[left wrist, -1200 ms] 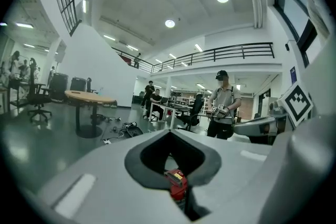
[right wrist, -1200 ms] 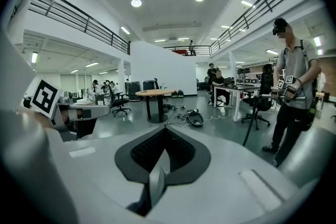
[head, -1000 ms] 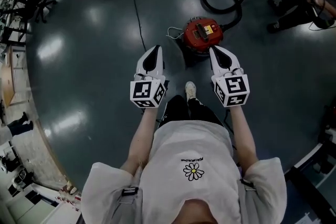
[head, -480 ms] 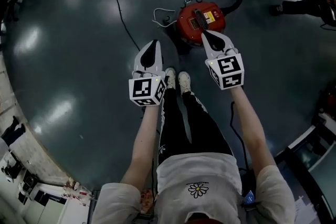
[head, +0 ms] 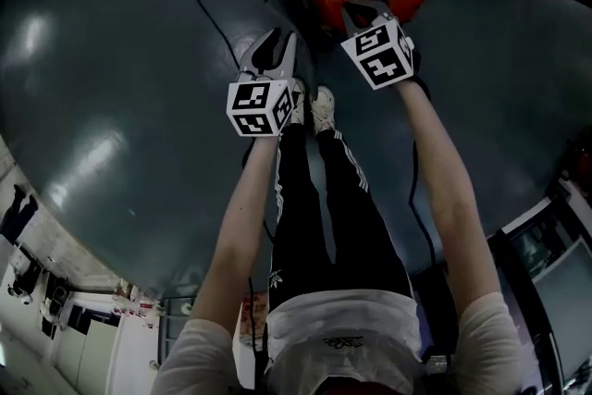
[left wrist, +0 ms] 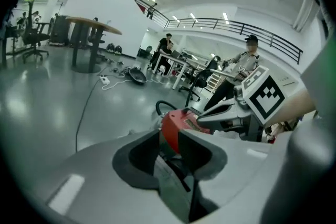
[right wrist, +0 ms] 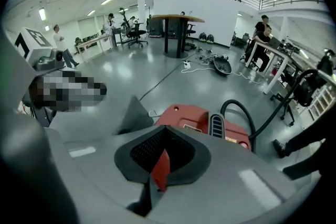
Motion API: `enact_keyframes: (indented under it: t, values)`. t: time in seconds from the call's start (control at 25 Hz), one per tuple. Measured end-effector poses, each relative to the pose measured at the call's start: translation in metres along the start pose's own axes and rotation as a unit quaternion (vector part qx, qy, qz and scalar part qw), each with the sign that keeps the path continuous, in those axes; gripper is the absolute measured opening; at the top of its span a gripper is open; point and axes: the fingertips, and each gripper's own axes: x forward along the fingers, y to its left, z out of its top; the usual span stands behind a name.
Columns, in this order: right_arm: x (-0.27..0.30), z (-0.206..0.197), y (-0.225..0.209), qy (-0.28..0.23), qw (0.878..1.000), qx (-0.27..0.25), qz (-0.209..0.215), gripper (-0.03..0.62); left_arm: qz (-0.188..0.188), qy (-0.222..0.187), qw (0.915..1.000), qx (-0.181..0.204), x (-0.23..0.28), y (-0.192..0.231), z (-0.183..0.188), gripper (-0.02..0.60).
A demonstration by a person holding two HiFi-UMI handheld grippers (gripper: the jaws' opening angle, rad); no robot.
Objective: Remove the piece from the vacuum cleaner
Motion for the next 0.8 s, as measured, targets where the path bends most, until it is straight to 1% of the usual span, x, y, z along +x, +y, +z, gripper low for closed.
enact_keyframes:
  t: [0.12, 0.2, 0.24, 0.4, 0.48, 0.56, 0.6, 0.68, 0.8]
  values:
    - [0.022, -0.015, 0.001, 0.036, 0.999, -0.019, 0.007, 0.023, 0.02, 0.036, 0.9987, -0.03, 0.017, 0.012, -0.03, 0.14]
    - [0.031, -0.021, 0.002, 0.054, 0.998, -0.024, 0.009, 0.023, 0.035, 0.055, 0.9962, -0.058, 0.024, 0.023, -0.042, 0.181]
    - [0.033, -0.024, 0.003, 0.062, 0.998, -0.025, 0.008, 0.023, 0.041, 0.062, 0.9947, -0.071, 0.028, 0.028, -0.046, 0.192]
    - [0.035, -0.023, 0.002, 0.088, 0.996, -0.014, -0.013, 0.021, 0.059, 0.077, 0.9902, -0.1, 0.039, 0.045, -0.048, 0.231]
    - [0.036, -0.023, 0.003, 0.099, 0.995, -0.023, -0.023, 0.017, 0.07, 0.076, 0.9858, -0.132, 0.044, 0.053, -0.047, 0.248]
    - [0.037, -0.023, 0.005, 0.103, 0.994, -0.031, -0.028, 0.012, 0.088, 0.077, 0.9794, -0.165, 0.048, 0.061, -0.049, 0.267]
    - [0.037, -0.024, 0.005, 0.103, 0.994, -0.028, -0.029, 0.012, 0.095, 0.081, 0.977, -0.172, 0.049, 0.062, -0.051, 0.271]
    - [0.037, -0.026, 0.004, 0.098, 0.995, -0.012, -0.028, 0.012, 0.101, 0.096, 0.9747, -0.175, 0.055, 0.063, -0.057, 0.277]
    - [0.046, -0.029, 0.003, 0.09, 0.995, 0.01, -0.029, 0.012, 0.094, 0.123, 0.972, -0.177, 0.07, 0.065, -0.073, 0.277]
